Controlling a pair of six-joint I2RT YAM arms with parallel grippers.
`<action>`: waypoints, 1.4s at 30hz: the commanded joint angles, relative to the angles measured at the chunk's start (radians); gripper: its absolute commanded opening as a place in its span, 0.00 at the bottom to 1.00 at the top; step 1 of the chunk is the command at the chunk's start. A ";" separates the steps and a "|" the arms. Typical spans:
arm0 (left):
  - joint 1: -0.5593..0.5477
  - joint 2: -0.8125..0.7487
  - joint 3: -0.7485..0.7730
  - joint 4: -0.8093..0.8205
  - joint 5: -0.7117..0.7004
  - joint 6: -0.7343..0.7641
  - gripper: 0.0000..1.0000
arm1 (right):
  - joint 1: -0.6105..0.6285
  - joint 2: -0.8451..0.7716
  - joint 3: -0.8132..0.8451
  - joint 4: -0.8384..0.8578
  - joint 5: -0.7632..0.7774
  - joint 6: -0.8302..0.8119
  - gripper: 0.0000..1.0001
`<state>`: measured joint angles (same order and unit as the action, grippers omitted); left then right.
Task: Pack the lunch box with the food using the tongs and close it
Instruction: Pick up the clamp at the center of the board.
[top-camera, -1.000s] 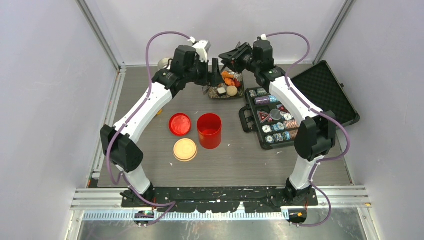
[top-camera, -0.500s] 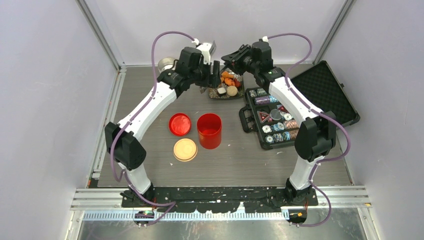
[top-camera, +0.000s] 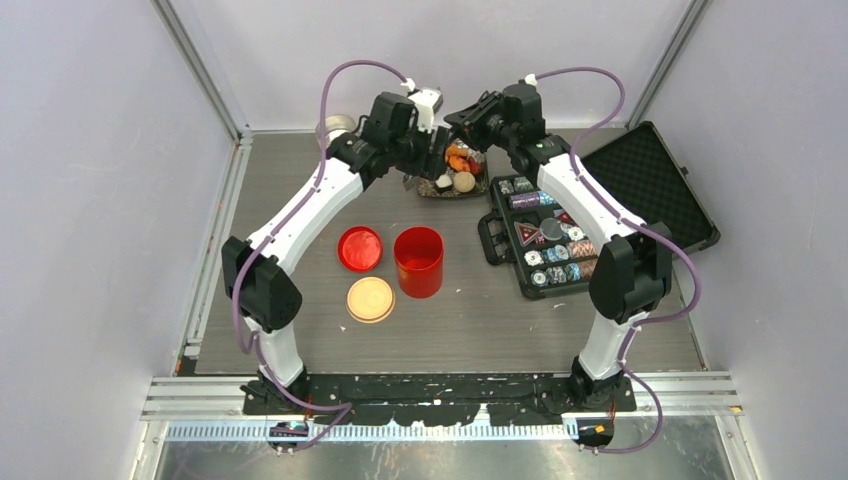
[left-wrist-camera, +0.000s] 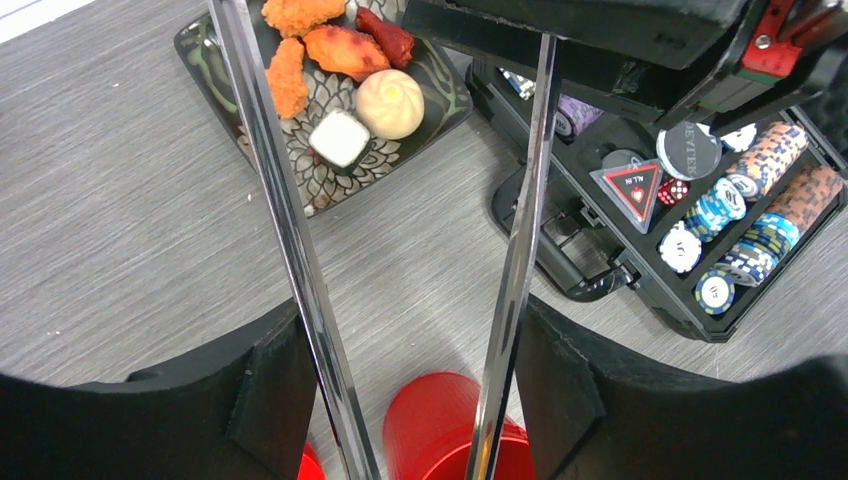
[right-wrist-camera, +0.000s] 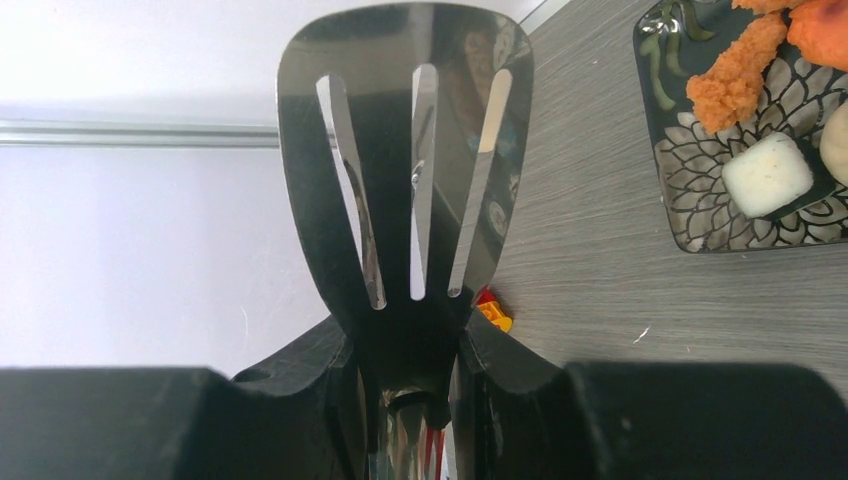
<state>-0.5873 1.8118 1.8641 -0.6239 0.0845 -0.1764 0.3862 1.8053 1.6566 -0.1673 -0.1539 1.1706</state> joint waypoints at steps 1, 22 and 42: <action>-0.012 0.034 0.088 -0.060 0.039 0.044 0.67 | 0.016 -0.070 0.028 0.012 0.010 -0.019 0.00; -0.002 0.000 0.069 -0.037 0.066 0.063 0.58 | 0.022 -0.073 0.026 0.004 -0.001 -0.028 0.00; 0.088 -0.034 0.038 -0.033 0.106 0.109 0.30 | -0.118 -0.120 0.035 0.028 -0.153 -0.136 0.80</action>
<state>-0.5190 1.8458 1.8996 -0.6991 0.1837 -0.0986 0.3408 1.7561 1.6588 -0.1879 -0.2356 1.0908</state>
